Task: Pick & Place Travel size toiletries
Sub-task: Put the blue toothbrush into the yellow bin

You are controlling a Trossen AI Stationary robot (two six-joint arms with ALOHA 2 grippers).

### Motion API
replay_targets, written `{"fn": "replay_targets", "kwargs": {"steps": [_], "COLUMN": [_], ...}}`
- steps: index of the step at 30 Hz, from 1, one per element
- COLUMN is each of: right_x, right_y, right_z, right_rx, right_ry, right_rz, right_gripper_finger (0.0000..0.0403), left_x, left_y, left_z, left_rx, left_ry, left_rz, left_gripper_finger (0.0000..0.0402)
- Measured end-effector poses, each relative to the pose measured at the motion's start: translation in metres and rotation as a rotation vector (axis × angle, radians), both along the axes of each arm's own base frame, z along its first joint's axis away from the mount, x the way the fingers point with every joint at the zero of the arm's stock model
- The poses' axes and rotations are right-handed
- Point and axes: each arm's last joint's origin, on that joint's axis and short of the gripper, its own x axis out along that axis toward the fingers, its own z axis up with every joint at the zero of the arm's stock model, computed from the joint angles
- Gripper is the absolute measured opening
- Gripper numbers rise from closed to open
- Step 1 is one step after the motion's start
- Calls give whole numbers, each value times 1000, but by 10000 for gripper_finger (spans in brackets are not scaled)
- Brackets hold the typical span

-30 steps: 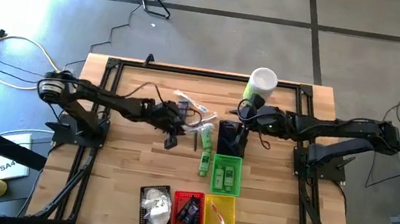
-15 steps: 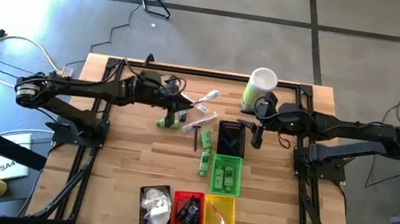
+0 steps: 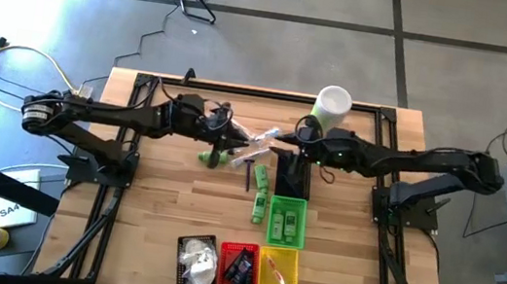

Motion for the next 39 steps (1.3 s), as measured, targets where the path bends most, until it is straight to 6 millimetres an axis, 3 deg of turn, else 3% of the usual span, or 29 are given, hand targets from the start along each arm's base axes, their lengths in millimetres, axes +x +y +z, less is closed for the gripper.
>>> {"fn": "replay_targets", "kwargs": {"steps": [10,18,39], "right_x": [27,32,32], "right_y": [2,0,1], "right_z": [-6,-11,-9], "right_rx": [13,0,-22], "right_ry": [-173,-169,-185], "right_rz": [118,39,96], "right_gripper_finger": [148,139,34], "left_x": [5,9,9], "left_y": [-2,-3,-3], "left_z": [-7,-12,-13], "left_rx": [-12,-14,-38], "left_ry": [33,45,53], "left_rz": [-12,-15,-15], "left_gripper_finger": [38,38,38]}}
